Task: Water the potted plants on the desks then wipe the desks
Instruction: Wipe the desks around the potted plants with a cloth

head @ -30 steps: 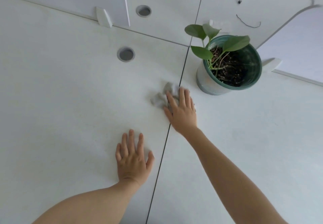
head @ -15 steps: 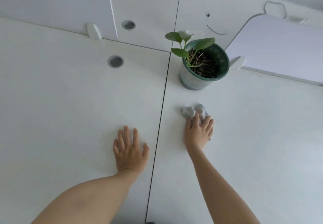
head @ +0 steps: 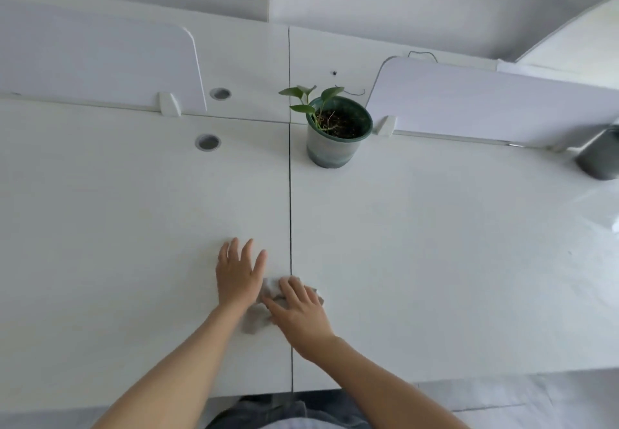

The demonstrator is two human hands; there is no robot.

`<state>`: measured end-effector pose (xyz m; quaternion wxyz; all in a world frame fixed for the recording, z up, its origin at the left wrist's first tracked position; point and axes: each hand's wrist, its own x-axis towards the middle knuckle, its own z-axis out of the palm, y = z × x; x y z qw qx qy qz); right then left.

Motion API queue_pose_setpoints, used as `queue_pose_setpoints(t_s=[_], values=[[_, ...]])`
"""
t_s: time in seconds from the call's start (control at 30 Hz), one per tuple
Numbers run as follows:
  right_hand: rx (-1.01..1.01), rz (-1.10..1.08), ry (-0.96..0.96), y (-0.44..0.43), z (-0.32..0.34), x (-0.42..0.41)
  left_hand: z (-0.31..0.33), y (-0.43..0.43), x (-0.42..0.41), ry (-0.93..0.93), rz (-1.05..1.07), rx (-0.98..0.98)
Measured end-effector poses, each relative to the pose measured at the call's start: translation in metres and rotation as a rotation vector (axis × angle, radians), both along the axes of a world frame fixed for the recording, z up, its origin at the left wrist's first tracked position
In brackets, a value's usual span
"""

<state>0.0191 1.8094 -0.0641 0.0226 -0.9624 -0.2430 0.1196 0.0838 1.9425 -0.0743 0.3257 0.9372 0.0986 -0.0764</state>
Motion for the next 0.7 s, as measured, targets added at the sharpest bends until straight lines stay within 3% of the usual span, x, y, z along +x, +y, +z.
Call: queue_pose_setpoints(t_s=[0.17, 0.4, 0.57, 0.7], values=[[0.207, -0.020, 0.001, 0.019, 0.007, -0.014, 0.000, 0.046, -0.055, -0.050, 0.049, -0.065], [0.521, -0.284, 0.107, -0.010, 0.030, -0.046, 0.015, 0.081, -0.156, -0.109, 0.317, -0.155], [0.673, -0.361, 0.304, -0.022, 0.039, -0.078, 0.020, 0.071, -0.231, -0.063, 0.583, -0.227], [0.694, -0.285, 0.394, -0.023, 0.035, -0.106, 0.017, 0.045, -0.271, 0.040, 0.593, -0.258]])
